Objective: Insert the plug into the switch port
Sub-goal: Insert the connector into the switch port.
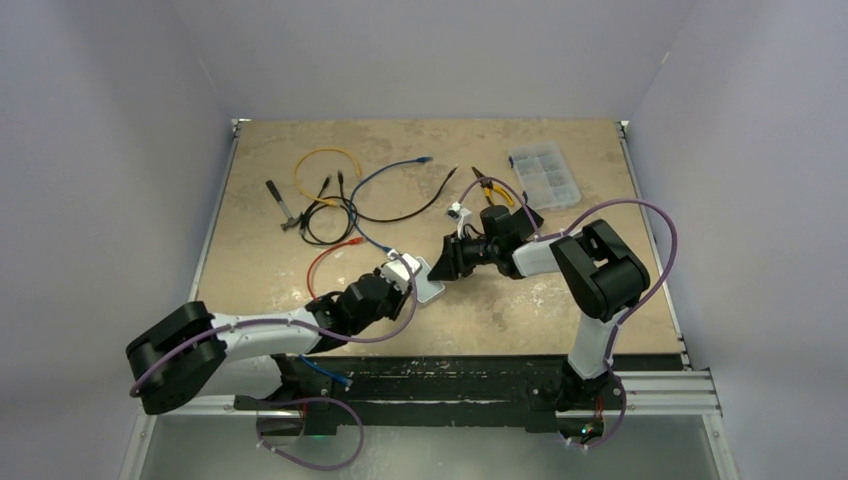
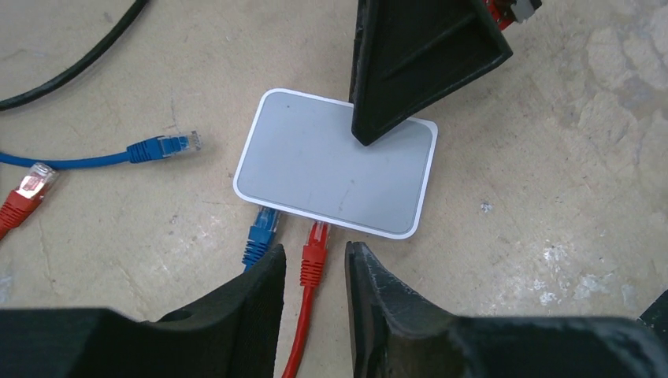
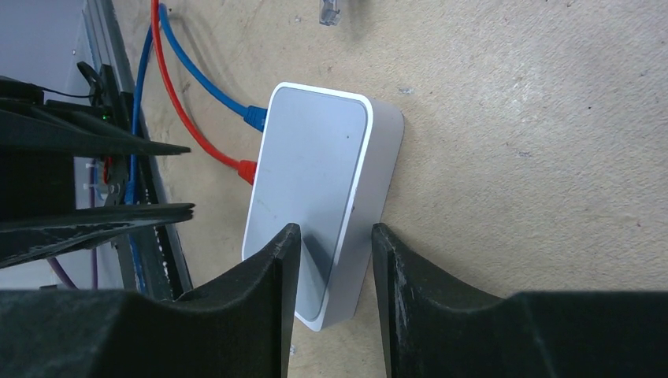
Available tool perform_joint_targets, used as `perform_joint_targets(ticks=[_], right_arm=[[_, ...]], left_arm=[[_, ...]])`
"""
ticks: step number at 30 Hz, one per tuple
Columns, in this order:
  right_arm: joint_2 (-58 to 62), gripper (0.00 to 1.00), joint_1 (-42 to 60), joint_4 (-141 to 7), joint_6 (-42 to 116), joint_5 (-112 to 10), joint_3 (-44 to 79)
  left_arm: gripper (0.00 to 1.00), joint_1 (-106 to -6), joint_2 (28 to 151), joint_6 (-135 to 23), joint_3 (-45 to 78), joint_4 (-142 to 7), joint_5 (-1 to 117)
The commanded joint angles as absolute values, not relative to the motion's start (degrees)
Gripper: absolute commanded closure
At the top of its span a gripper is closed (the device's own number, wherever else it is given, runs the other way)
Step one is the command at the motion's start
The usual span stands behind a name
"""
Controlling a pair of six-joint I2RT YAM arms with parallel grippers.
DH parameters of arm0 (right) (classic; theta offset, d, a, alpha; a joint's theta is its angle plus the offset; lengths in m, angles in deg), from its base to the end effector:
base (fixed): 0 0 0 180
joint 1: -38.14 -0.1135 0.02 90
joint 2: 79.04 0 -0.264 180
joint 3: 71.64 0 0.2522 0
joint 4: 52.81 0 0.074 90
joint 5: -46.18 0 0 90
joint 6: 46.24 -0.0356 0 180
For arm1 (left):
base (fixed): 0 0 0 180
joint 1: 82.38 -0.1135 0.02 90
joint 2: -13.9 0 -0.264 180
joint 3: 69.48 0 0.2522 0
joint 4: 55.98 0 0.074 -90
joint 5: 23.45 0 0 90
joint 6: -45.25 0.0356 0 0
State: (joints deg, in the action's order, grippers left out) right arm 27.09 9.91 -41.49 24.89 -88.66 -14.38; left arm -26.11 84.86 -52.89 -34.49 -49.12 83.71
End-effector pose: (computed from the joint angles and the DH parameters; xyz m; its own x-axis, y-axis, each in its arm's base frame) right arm 0.2858 0.1820 0.1167 -0.7759 -0.1563 -0.6112 -0.6098 0.4342 0.6631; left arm 0.1378 -0.1874 0.1624 -0.3597 0.2950 -0.8852 0.6067 0.7947 0.0184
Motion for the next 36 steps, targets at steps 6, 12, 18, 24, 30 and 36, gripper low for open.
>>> perform_joint_targets(ticks=[6, 12, 18, 24, 30, 36], right_arm=[[29.12, 0.57, 9.67, -43.66, 27.15, -87.97, -14.69], [28.90, 0.57, 9.62, -43.63, 27.41, -88.19, -14.82], [28.93, 0.57, 9.66, -44.02, 27.75, -88.48, -14.58], [29.30, 0.57, 9.67, -44.49, 28.20, -89.12, -13.96], [29.80, 0.57, 9.66, -45.55, 28.75, -89.52, -12.80], [31.00, 0.55, 9.67, -47.73, 29.52, -90.61, -10.61]], left_arm=[[0.65, -26.72, 82.76, -58.37, -32.79, -57.43, 83.03], [0.67, -28.04, 86.09, -60.00, -31.58, -58.77, 82.23], [0.72, -30.94, 89.64, -60.66, -29.68, -59.85, 79.31], [0.74, -31.22, 93.48, -60.23, -28.08, -60.48, 76.70], [0.90, -31.21, 94.40, -59.16, -27.57, -60.09, 75.55], [1.00, -31.21, 94.73, -55.37, -27.32, -57.73, 72.26]])
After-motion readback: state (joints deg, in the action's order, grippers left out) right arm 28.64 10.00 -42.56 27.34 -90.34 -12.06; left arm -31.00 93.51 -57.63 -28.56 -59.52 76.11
